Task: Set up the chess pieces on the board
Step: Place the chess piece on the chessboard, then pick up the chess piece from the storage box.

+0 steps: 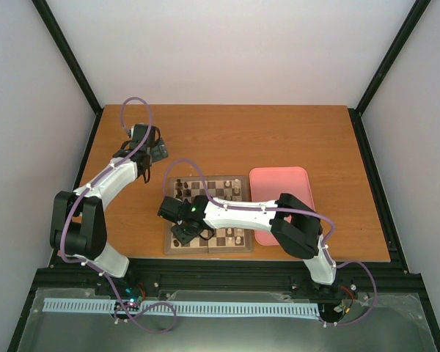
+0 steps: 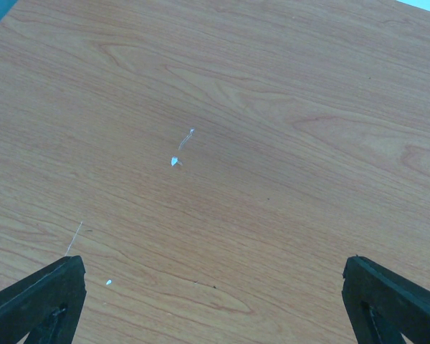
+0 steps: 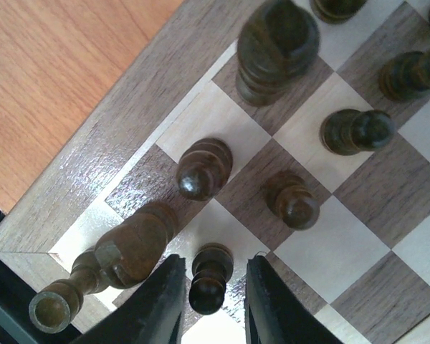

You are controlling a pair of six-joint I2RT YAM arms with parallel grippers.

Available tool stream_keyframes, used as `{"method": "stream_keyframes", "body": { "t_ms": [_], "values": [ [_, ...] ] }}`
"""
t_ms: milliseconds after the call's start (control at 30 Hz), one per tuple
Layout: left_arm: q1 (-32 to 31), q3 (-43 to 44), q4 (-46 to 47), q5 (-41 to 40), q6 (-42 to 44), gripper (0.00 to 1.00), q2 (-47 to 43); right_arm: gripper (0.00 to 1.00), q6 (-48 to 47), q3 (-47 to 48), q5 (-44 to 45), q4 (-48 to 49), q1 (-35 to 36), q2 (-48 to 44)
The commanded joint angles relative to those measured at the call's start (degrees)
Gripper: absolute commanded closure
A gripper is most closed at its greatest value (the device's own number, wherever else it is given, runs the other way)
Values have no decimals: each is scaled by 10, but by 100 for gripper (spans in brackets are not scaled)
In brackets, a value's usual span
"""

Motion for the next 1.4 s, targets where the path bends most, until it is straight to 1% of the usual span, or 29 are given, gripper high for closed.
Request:
{"method": "stream_keyframes", "body": {
  "t_ms": [0,100,300,333,400,533,700,800,867,967,1167,1367],
  "values": [
    [-4,11,-4,-6,2,0,1,73,-3,14,7,-1,5,1],
    [-4,12,-4,-6,2,0,2,70,-2,10,19,-2,5,-10],
    [-4,12,-4,-5,2,0,3,69,-2,3,35,-8,6,-37],
    [-4,12,-4,-5,2,0,2,68,-2,2,40,-11,5,-44],
    [-4,12,-4,-5,2,0,2,62,-1,-5,53,-11,5,-61],
    [-4,12,-4,-5,2,0,0,58,5,-17,80,-19,5,-94],
    [-4,13,-4,-5,2,0,3,52,26,-44,138,-43,3,-142],
    [-4,14,-4,-4,3,0,5,51,50,-91,181,-55,-18,-179],
    [-4,14,-4,-4,2,0,5,49,63,-136,194,-53,-46,-209],
    [-4,14,-4,-3,2,0,3,49,78,-217,197,-38,-114,-261],
    [-4,16,-5,0,3,0,5,49,94,-376,198,-6,-290,-401],
    [-4,18,-5,4,5,0,11,51,111,-503,124,51,-459,-510]
  ]
}}
